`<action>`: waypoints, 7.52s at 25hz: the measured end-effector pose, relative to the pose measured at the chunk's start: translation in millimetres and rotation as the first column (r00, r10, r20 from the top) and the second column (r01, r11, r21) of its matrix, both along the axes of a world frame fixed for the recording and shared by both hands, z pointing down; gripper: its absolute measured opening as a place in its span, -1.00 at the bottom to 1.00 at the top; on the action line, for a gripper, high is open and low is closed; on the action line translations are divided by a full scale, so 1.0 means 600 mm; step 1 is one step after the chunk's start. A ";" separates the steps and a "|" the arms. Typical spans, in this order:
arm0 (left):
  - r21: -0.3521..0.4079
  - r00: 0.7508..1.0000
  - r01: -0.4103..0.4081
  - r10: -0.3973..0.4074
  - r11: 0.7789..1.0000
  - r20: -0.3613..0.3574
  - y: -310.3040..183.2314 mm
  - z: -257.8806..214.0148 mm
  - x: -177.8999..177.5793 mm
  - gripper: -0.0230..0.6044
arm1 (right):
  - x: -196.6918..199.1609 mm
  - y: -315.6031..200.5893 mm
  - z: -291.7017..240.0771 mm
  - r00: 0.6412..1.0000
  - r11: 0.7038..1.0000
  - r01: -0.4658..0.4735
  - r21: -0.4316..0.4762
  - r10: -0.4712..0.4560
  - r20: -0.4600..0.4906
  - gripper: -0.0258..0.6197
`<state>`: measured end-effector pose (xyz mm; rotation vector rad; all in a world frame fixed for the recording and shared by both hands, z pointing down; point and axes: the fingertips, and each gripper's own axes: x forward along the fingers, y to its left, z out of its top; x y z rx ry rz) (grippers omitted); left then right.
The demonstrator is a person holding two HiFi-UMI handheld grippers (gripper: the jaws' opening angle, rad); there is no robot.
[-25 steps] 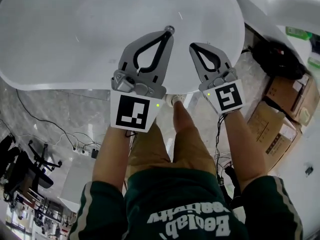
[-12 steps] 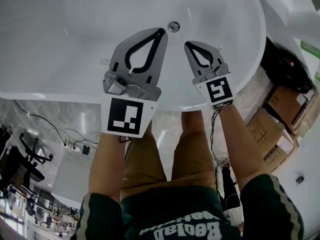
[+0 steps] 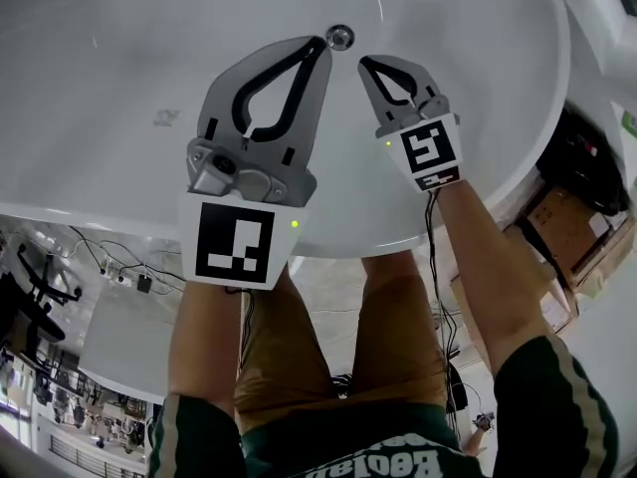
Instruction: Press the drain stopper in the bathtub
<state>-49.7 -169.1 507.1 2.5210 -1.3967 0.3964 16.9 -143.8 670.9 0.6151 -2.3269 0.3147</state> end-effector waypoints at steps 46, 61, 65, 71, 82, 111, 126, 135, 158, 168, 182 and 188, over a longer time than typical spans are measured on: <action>-0.190 0.993 0.114 -0.118 0.975 -0.009 -0.036 0.184 -0.021 -0.91 | 0.004 -0.004 0.456 0.873 0.939 0.187 -0.289 -0.294 -0.390 -0.88; -0.196 0.991 0.122 -0.130 0.973 -0.027 -0.038 0.184 -0.022 -0.91 | 0.008 0.000 0.472 0.781 0.916 0.185 -0.357 -0.357 -0.512 -0.88; -0.193 0.990 0.134 -0.138 0.972 -0.011 -0.039 0.184 -0.022 -0.91 | 0.011 0.001 0.468 0.768 0.908 0.195 -0.370 -0.376 -0.518 -0.88; -0.170 0.990 0.138 -0.138 0.976 0.010 -0.048 0.174 -0.026 -0.91 | 0.008 -0.005 0.450 0.809 0.927 0.233 -0.295 -0.353 -0.470 -0.88; -0.160 0.994 0.109 -0.105 0.981 0.029 -0.034 0.170 -0.006 -0.91 | 0.015 -0.010 0.429 0.868 0.964 0.155 -0.215 -0.237 -0.437 -0.88; -0.202 0.997 0.076 -0.072 0.976 0.026 -0.030 0.192 -0.002 -0.91 | 0.011 -0.005 0.440 0.910 0.970 0.025 -0.244 -0.123 -0.396 -0.88; -0.247 0.997 0.067 -0.071 0.967 -0.008 -0.028 0.197 -0.001 -0.91 | 0.011 -0.005 0.434 0.912 0.968 0.034 -0.250 -0.132 -0.389 -0.87; -0.277 0.999 0.044 -0.046 0.960 -0.002 -0.022 0.209 0.006 -0.91 | 0.033 -0.015 0.414 0.902 0.969 0.054 -0.242 -0.151 -0.405 -0.87; -0.244 0.999 -0.007 0.019 0.970 0.046 -0.047 0.131 0.035 -0.91 | 0.038 -0.030 0.287 0.904 0.970 0.112 -0.216 -0.190 -0.383 -0.87; -0.230 0.997 -0.046 0.060 0.972 0.055 -0.041 0.057 0.048 -0.91 | 0.046 -0.030 0.173 0.928 0.972 0.081 -0.221 -0.155 -0.339 -0.88; -0.213 0.991 -0.109 0.122 0.971 0.050 -0.035 -0.041 0.068 -0.91 | 0.024 -0.035 0.007 0.956 0.982 0.078 -0.171 -0.123 -0.265 -0.88; -0.233 0.984 -0.144 0.164 0.962 0.071 -0.009 -0.097 0.077 -0.91 | 0.049 0.004 -0.082 0.967 0.983 0.055 -0.175 -0.096 -0.237 -0.88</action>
